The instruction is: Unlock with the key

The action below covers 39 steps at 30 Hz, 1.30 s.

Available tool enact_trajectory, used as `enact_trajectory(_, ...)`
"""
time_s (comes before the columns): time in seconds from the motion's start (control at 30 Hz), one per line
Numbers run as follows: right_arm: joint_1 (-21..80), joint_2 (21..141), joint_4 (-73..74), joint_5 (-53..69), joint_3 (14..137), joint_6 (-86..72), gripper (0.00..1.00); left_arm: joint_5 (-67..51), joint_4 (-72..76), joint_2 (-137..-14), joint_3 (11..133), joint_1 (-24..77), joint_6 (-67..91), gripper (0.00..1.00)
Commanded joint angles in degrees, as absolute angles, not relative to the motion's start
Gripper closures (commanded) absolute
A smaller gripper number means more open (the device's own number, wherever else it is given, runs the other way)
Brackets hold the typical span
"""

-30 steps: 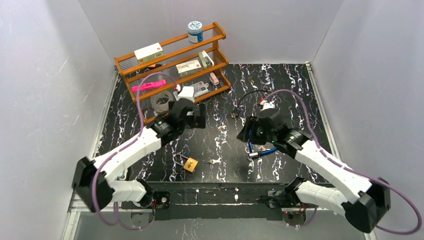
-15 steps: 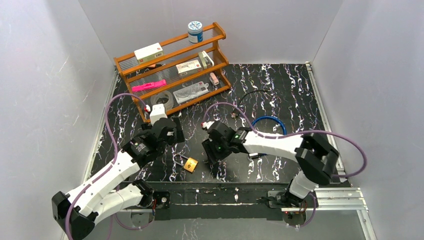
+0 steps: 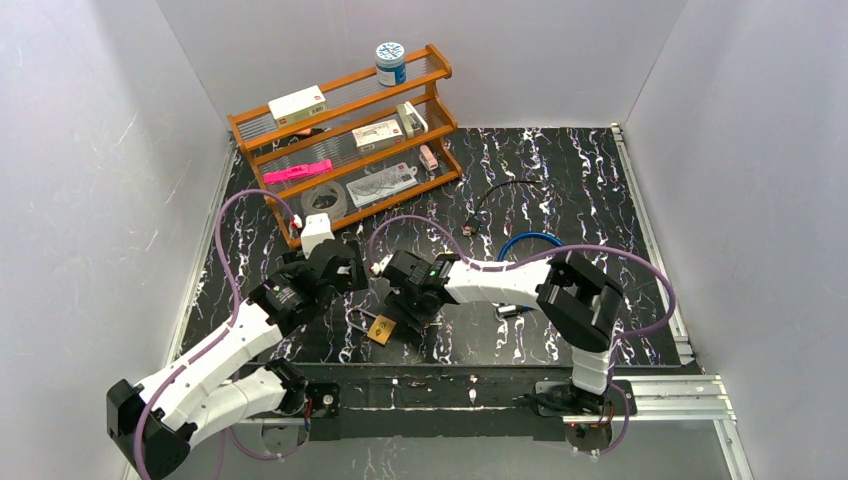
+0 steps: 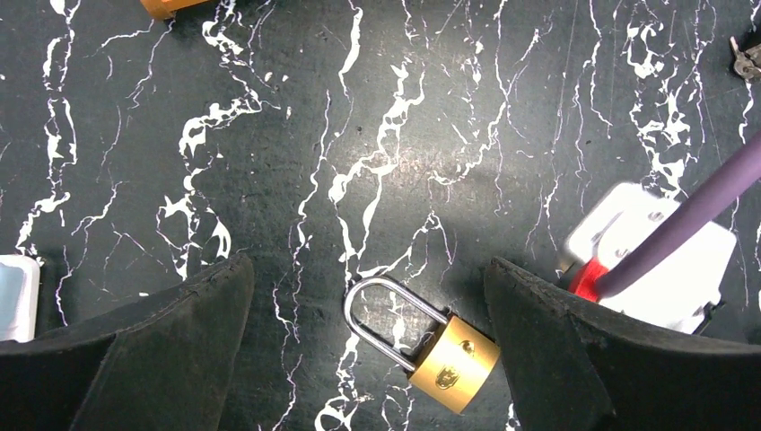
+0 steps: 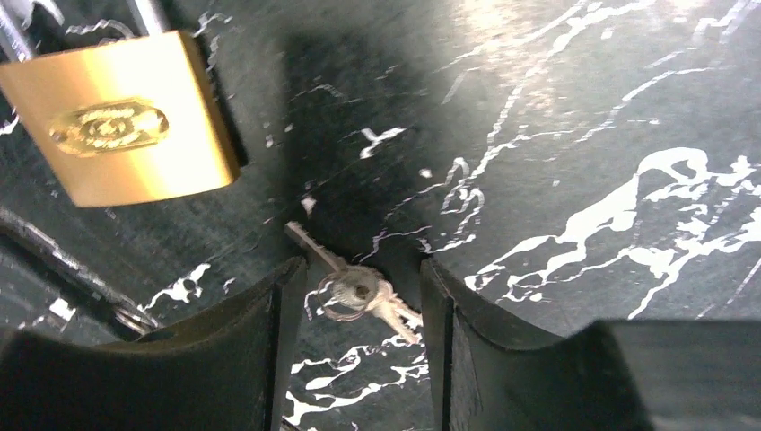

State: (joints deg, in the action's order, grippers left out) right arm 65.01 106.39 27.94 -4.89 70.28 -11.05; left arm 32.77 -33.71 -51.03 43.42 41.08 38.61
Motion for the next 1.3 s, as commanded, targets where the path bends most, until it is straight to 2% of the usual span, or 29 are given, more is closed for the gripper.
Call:
enact_trajectory(0.0, 66.9, 108.3, 33.4, -5.6, 72.2, -6.2, 0.44, 37.5, -35.2, -50.7, 42.8, 41.0, 39.8, 0.02)
enact_trajectory(0.1, 67.0, 108.3, 33.4, -4.8, 71.8, -5.8, 0.49, 38.3, -35.6, -50.5, 42.9, 41.0, 40.3, 0.02)
enact_trajectory(0.27, 67.0, 109.4, 33.1, -5.5, 72.6, -6.6, 0.72, 38.7, -35.9, -50.1, 43.3, 41.0, 40.1, 0.02)
enact_trajectory(0.67, 66.9, 102.8, 21.9, -10.4, 67.7, -11.9, 0.79, 33.4, -35.3, -49.2, 41.9, 41.0, 43.4, 0.02)
enact_trajectory(0.7, 66.9, 102.3, 21.7, -10.8, 67.5, -12.5, 0.78, 33.0, -35.1, -49.1, 41.5, 41.0, 43.8, 0.02)
enact_trajectory(0.87, 66.8, 98.7, 24.5, -18.3, 66.8, -22.0, 0.57, 31.7, -34.1, -49.0, 40.5, 40.9, 44.6, 0.02)
enact_trajectory(1.0, 66.8, 94.9, 30.7, -25.6, 66.4, -37.3, 0.42, 31.4, -33.5, -49.0, 39.9, 40.9, 44.8, 0.02)
enact_trajectory(1.13, 66.8, 95.6, 37.8, -26.3, 67.6, -50.2, 0.4, 30.9, -32.5, -49.5, 39.4, 40.9, 44.9, 0.02)
enact_trajectory(1.27, 67.0, 101.2, 46.7, -25.7, 71.8, -57.8, 0.52, 30.2, -32.0, -50.2, 39.3, 41.0, 45.0, 0.02)
